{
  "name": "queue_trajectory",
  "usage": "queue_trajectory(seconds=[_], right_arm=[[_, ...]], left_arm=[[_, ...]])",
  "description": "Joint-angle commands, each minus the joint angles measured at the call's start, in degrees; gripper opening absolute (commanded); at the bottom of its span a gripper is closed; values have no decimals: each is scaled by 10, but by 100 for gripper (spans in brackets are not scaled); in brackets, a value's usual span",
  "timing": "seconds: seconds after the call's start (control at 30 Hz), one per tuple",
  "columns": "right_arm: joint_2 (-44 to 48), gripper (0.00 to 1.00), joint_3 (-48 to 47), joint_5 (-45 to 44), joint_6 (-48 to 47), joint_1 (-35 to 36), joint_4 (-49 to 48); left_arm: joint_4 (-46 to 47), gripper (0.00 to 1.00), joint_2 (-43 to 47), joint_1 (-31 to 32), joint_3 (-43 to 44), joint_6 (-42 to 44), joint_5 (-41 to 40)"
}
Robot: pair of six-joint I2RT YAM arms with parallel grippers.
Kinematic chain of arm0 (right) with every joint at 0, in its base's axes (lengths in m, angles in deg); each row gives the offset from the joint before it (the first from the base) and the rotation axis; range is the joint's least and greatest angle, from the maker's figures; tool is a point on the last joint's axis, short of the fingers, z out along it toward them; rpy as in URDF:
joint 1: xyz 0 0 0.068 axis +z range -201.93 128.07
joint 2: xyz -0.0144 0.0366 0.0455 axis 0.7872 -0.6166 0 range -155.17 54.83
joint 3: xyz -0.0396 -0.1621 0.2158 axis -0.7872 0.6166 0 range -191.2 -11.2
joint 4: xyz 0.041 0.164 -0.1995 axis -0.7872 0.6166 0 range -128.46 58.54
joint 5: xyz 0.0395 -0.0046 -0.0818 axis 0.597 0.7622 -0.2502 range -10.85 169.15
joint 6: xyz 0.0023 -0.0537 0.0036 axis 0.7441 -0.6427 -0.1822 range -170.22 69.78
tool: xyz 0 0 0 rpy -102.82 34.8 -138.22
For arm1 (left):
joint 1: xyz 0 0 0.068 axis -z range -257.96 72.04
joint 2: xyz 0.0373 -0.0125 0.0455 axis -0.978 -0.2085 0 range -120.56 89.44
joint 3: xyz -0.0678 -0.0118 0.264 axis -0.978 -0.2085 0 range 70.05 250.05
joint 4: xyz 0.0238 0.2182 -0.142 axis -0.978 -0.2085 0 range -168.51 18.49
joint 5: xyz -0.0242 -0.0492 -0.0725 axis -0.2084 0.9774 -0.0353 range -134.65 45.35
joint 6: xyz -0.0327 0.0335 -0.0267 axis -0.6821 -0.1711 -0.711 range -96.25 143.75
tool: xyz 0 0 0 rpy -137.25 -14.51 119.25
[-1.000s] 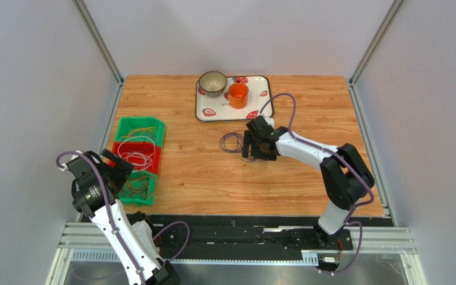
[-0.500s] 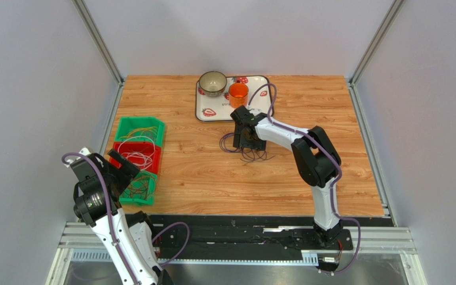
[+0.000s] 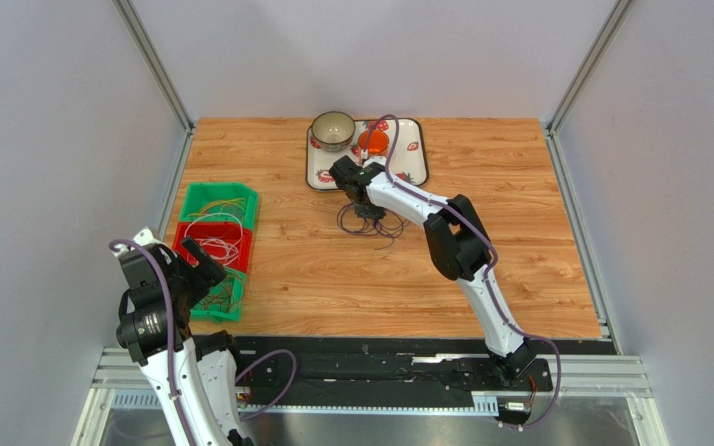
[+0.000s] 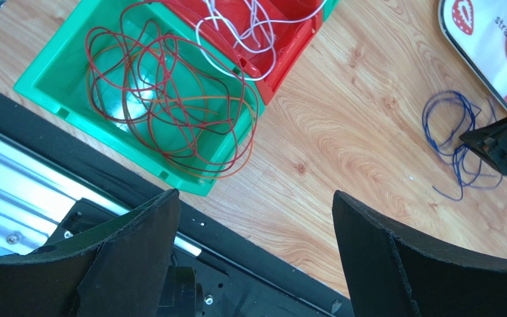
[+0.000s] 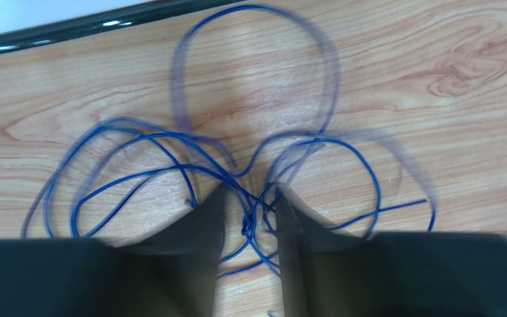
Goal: Untangle the cables
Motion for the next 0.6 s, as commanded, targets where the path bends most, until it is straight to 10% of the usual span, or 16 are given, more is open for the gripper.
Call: queue_trajectory(seconds=[0.0, 0.57], right_arm=[[-41, 8, -49, -54, 23, 12, 78], [99, 0, 44, 14, -64, 58, -77]], left_arm=[[27, 93, 15, 15, 1, 17, 1], [34, 93, 13, 23, -7, 20, 7]])
